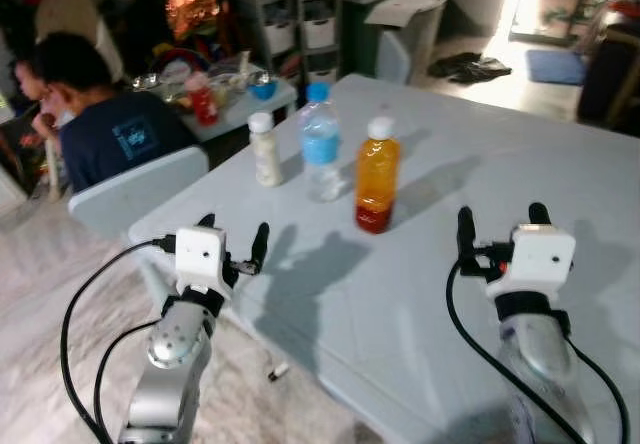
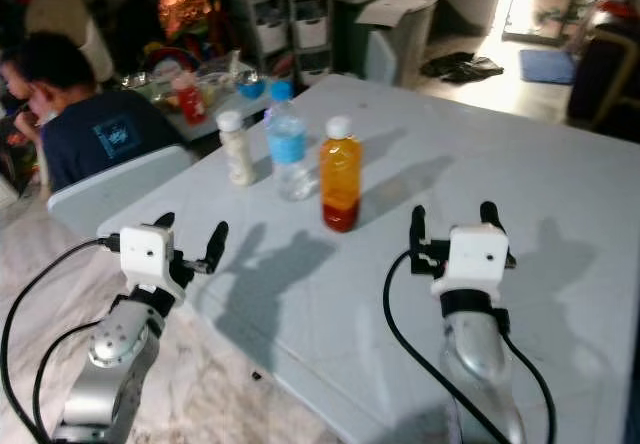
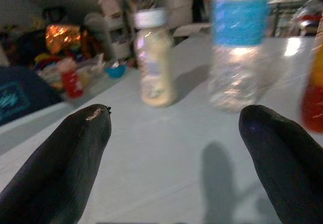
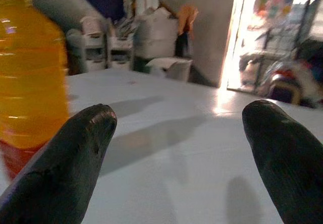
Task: Restocking fridge
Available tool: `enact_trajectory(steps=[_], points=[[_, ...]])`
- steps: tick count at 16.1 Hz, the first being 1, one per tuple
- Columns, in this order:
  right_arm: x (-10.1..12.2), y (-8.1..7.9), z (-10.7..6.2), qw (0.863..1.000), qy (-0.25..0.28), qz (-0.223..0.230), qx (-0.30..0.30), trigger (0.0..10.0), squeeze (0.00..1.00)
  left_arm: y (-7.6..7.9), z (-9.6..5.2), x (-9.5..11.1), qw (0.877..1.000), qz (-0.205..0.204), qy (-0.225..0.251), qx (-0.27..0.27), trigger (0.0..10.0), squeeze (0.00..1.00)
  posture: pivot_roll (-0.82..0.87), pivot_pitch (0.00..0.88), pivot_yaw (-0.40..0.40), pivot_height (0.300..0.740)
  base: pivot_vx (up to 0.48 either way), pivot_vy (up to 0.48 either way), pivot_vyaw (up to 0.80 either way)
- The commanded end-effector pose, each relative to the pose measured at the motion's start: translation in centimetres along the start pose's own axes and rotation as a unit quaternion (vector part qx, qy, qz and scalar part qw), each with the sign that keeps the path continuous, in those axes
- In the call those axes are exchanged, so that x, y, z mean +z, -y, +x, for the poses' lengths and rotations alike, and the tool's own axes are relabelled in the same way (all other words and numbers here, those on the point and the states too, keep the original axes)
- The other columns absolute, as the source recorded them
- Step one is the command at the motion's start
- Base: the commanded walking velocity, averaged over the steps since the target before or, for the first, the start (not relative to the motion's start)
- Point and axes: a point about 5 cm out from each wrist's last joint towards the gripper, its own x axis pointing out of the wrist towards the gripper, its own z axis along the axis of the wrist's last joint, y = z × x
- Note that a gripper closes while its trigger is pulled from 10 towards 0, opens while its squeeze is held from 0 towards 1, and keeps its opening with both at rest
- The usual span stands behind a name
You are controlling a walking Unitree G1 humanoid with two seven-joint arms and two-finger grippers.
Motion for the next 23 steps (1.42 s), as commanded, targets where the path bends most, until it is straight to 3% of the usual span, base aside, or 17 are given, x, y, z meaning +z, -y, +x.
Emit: enact_trajectory(steps=[1,5,11,14,15,17,23], points=[[0.6,-0.6,0.2,1.000,0.011,0.007,0.014,10.0,0.00,-0.4,0.0,0.0,1.000,0.002,-0.004,0.006,10.0,0.00,-0.06,0.009,0.063,0.740,0.000,0.000,0.00],[0.9,-1.0,0.1,0.999,0.022,0.010,0.034,10.0,0.00,-0.4,-0.3,-0.1,1.000,0.006,-0.006,0.004,10.0,0.00,-0.06,0.017,0.064,0.740,0.000,0.000,0.00],[1.3,-0.5,0.9,0.999,0.034,0.003,0.030,10.0,0.00,-0.4,-0.3,-0.2,1.000,0.007,-0.007,0.000,10.0,0.00,-0.06,0.022,0.069,0.740,0.000,0.000,0.00],[2.6,-0.3,2.4,0.997,0.062,0.002,0.053,10.0,0.00,-0.2,-0.3,-0.1,1.000,0.008,-0.007,-0.001,10.0,0.00,-0.05,0.025,0.071,0.740,0.000,0.000,0.00],[4.3,-0.7,4.0,0.991,0.095,0.002,0.096,10.0,0.00,-0.3,-0.4,-0.1,1.000,0.010,-0.006,0.000,10.0,0.00,-0.05,0.030,0.072,0.740,0.000,0.000,0.00],[5.6,-1.3,4.9,0.984,0.119,0.002,0.129,10.0,0.00,-0.3,-0.4,-0.1,1.000,0.012,-0.006,0.000,10.0,0.00,-0.04,0.031,0.066,0.740,0.000,0.000,0.00],[7.6,-3.7,7.4,0.970,0.118,0.027,0.211,10.0,0.00,-0.2,-0.8,-0.2,1.000,0.015,-0.011,-0.002,10.0,0.00,-0.02,0.043,0.069,0.740,0.000,0.000,0.00]])
